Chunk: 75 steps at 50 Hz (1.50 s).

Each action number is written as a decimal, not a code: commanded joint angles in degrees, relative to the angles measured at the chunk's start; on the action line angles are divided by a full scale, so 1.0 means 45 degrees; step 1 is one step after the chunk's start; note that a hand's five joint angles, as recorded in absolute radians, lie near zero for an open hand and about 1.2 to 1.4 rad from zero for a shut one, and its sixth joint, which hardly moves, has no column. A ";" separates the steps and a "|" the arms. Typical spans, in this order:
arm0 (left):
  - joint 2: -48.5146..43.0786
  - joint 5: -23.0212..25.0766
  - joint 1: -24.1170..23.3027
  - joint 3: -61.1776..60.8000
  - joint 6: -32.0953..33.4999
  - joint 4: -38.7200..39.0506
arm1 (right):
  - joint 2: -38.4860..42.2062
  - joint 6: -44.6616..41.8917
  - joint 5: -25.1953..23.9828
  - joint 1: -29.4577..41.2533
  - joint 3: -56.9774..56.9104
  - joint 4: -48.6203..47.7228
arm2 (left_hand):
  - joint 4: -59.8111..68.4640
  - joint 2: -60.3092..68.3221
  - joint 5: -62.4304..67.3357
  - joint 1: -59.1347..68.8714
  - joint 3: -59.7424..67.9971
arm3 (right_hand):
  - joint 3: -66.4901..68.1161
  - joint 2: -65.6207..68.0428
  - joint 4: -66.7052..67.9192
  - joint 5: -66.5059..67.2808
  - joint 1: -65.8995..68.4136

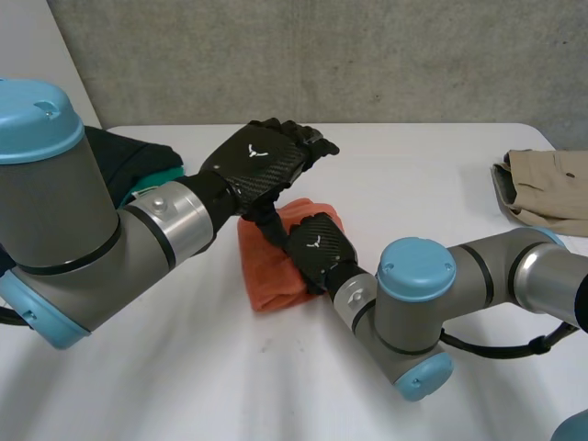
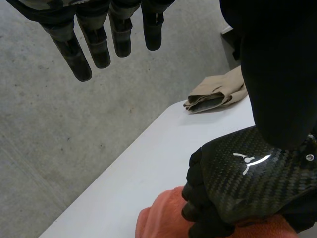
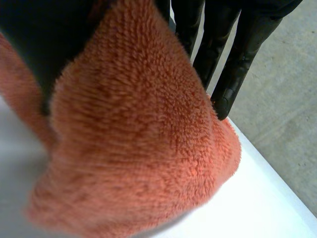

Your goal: Fold the laundry.

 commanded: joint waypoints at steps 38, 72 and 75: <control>0.0853 0.0019 0.0912 0.0027 -0.0741 0.0019 | 0.1521 0.3894 -0.5159 -1.0527 -0.8438 -0.3109 | 0.0046 0.0023 -0.0043 0.0301 -0.0064 | 0.5797 0.5804 0.5912 0.7100 0.8326; 0.0912 -0.0020 0.0327 -0.0286 -0.0975 0.0195 | 0.3242 0.5478 -0.8950 -1.4416 -0.3438 -0.7389 | 0.0083 0.0060 -0.0006 0.0338 -0.0027 | -0.3009 -0.3002 -0.2894 -0.1706 -0.0480; 0.0970 0.0019 0.0131 -0.0305 -0.1053 0.0156 | 0.2638 0.5342 -0.8365 -1.4455 -0.3126 -0.6123 | 0.0046 0.0024 -0.0043 0.0302 -0.0064 | -0.9758 -0.9751 -0.9643 -0.8456 -0.7229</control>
